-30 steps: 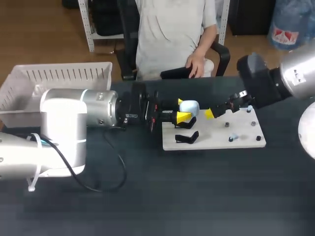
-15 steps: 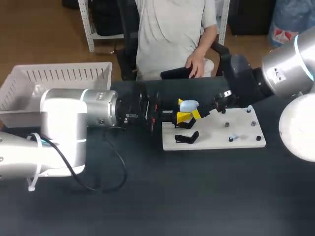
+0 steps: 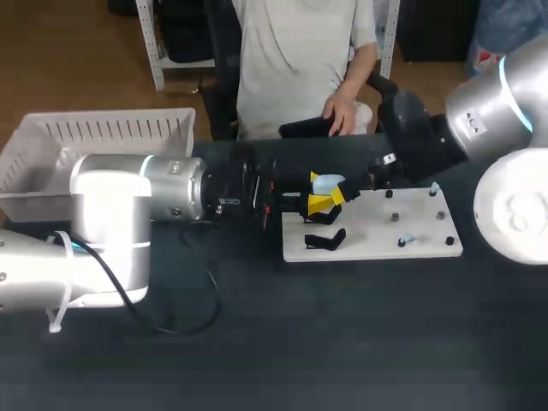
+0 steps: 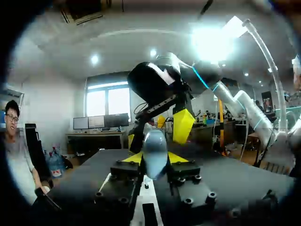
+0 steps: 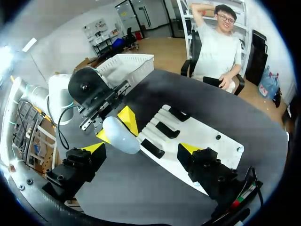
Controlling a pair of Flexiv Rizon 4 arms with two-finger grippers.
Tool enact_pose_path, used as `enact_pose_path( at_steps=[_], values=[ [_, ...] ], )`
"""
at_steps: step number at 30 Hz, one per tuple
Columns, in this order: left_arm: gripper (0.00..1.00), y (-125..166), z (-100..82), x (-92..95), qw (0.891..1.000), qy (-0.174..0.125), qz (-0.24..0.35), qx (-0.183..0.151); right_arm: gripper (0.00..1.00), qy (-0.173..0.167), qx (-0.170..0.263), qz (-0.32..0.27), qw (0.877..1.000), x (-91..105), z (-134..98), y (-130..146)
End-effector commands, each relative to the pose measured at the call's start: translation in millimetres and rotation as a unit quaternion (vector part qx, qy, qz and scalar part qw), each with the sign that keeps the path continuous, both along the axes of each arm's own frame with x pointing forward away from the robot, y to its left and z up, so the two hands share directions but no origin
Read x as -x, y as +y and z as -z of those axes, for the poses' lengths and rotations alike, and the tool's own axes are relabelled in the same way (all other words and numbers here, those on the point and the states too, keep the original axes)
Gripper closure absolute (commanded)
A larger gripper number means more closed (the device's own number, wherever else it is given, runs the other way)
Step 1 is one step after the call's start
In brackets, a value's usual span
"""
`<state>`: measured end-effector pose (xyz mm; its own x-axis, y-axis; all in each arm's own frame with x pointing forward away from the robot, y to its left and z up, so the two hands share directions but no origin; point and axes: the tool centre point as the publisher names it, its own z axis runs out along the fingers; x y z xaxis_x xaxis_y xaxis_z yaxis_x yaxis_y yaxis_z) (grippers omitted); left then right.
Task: Pick up each earbud case from the left stands, insert the matching earbuds, close the lid, and place the case in the box.
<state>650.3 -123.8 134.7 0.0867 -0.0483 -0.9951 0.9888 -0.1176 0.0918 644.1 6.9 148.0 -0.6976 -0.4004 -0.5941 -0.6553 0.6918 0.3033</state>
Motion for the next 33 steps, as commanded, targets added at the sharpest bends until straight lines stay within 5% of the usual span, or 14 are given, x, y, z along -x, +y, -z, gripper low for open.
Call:
enact_pose_path(
  at_steps=[1, 14, 23, 33],
  values=[
    [1.0, -0.3, 1.1, 0.2, 1.0, -0.002, -0.002, 0.002, 0.0, 0.004, 0.0, -0.001, 1.0, -4.9, 1.5, -0.4],
    [1.0, -0.3, 1.1, 0.2, 1.0, -0.002, -0.002, 0.002, 0.0, -0.005, -0.002, 0.013, 1.0, -14.0, -5.9, -7.2],
    [1.0, -0.3, 1.1, 0.2, 1.0, -0.002, -0.002, 0.002, 0.0, -0.045, -0.004, 0.047, 0.998, -26.1, -28.0, -25.4],
    [1.0, 1.0, 2.3, 0.3, 1.0, -0.002, -0.006, 0.001, 0.0, -0.043, 0.114, 0.087, 0.989, -48.0, -29.9, -78.0]
  ],
)
